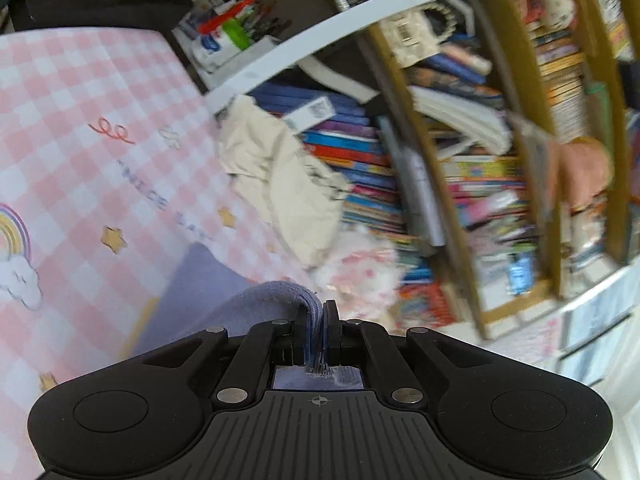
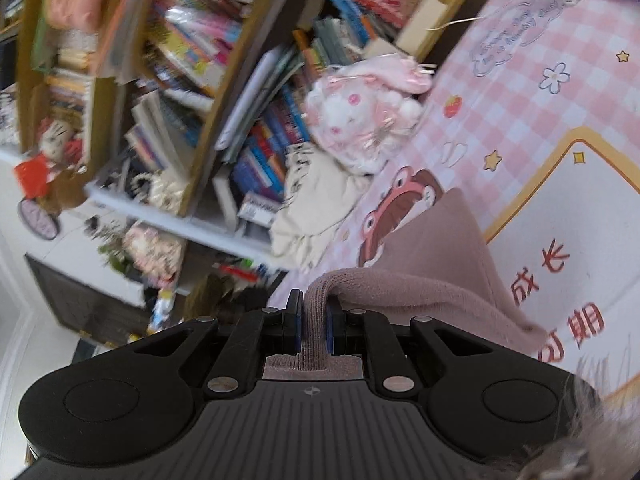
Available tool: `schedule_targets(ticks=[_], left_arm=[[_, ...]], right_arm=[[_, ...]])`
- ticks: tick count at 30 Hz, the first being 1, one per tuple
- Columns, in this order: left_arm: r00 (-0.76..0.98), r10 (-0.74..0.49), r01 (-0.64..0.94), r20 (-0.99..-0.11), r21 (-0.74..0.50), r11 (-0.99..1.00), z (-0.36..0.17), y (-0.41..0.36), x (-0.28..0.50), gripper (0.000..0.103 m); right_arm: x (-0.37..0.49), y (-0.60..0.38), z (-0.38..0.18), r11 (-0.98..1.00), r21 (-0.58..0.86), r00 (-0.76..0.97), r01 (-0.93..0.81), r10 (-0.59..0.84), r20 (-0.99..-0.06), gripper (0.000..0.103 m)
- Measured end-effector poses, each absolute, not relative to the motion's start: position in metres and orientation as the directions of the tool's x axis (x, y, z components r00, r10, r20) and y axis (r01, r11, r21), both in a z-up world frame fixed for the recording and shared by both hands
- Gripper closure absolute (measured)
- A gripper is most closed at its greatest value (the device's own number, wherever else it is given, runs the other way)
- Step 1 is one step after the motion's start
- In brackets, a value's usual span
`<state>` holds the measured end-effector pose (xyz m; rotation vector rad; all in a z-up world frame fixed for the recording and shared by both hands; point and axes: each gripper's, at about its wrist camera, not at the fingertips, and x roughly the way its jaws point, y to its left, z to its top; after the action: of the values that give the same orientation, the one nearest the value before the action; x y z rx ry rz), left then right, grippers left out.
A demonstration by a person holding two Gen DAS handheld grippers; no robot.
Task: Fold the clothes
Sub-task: 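Lift the hem with both grippers and fold it up toward the collar, then lay the hem down near the collar and open both grippers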
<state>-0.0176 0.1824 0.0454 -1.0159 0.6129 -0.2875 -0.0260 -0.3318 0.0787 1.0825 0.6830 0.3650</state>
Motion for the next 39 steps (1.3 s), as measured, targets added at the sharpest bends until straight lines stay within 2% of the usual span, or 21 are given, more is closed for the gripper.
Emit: schedule_targets(ticks=[12, 16, 18, 19, 20, 21, 22, 25, 29, 31, 33, 34, 36, 37, 39], left_arm=[[0.697, -0.493, -0.108, -0.521, -0.756, 0.645, 0.012, 0.172, 0.07, 0.098], [0.644, -0.488, -0.107, -0.589, -0.701, 0.705, 0.005, 0.172, 0.092, 0.089], [0.67, -0.468, -0.081, -0.577, -0.684, 0.725, 0.012, 0.178, 0.093, 0.073], [0.699, -0.431, -0.075, -0.571, -0.658, 0.75, 0.017, 0.182, 0.089, 0.055], [0.728, -0.392, -0.071, -0.563, -0.63, 0.773, 0.022, 0.187, 0.086, 0.047], [0.743, -0.362, -0.053, -0.563, -0.59, 0.806, 0.026, 0.188, 0.082, 0.047], [0.759, -0.333, -0.037, -0.56, -0.547, 0.837, 0.03, 0.19, 0.079, 0.047], [0.743, -0.346, 0.052, -0.572, -0.467, 0.883, 0.033, 0.183, 0.077, 0.047], [0.733, -0.355, 0.113, -0.58, -0.41, 0.905, 0.029, 0.168, 0.079, 0.047], [0.73, -0.355, 0.132, -0.583, -0.39, 0.911, 0.025, 0.162, 0.081, 0.047], [0.728, -0.356, 0.151, -0.586, -0.369, 0.917, 0.022, 0.156, 0.084, 0.049], [0.726, -0.356, 0.16, -0.588, -0.359, 0.919, 0.021, 0.153, 0.085, 0.051], [0.723, -0.357, 0.179, -0.591, -0.338, 0.924, 0.018, 0.146, 0.087, 0.096], [0.722, -0.357, 0.189, -0.593, -0.328, 0.926, 0.016, 0.143, 0.088, 0.1], [0.719, -0.357, 0.208, -0.596, -0.307, 0.929, 0.013, 0.137, 0.09, 0.1]], right_arm=[[0.048, -0.314, 0.032, 0.534, 0.803, 0.716, 0.266, 0.448, -0.535, 0.091], [0.068, -0.307, 0.022, 0.585, 0.747, 0.691, 0.315, 0.398, -0.604, 0.08], [0.07, -0.301, 0.028, 0.64, 0.704, 0.692, 0.309, 0.356, -0.628, 0.074], [0.071, -0.299, 0.031, 0.669, 0.68, 0.697, 0.3, 0.333, -0.635, 0.071], [0.07, -0.296, 0.036, 0.707, 0.645, 0.709, 0.289, 0.295, -0.64, 0.058], [0.068, -0.292, 0.042, 0.755, 0.594, 0.727, 0.279, 0.238, -0.645, 0.04], [0.065, -0.288, 0.049, 0.803, 0.532, 0.745, 0.267, 0.179, -0.643, 0.033], [0.064, -0.275, 0.06, 0.912, 0.371, 0.774, 0.176, 0.105, -0.625, 0.033], [0.073, -0.253, 0.048, 0.986, 0.16, 0.727, 0.052, 0.072, -0.683, 0.042], [0.081, -0.248, 0.035, 0.992, 0.12, 0.697, 0.032, 0.064, -0.714, 0.057], [0.089, -0.248, 0.023, 0.99, 0.132, 0.673, 0.046, 0.067, -0.737, 0.065], [0.093, -0.248, 0.017, 0.989, 0.137, 0.661, 0.053, 0.069, -0.748, 0.078], [0.093, -0.255, 0.016, 0.975, 0.208, 0.666, 0.075, 0.107, -0.738, 0.094], [0.092, -0.26, 0.017, 0.963, 0.255, 0.675, 0.087, 0.132, -0.726, 0.094], [0.085, -0.277, 0.024, 0.912, 0.392, 0.723, 0.117, 0.193, -0.664, 0.095]])
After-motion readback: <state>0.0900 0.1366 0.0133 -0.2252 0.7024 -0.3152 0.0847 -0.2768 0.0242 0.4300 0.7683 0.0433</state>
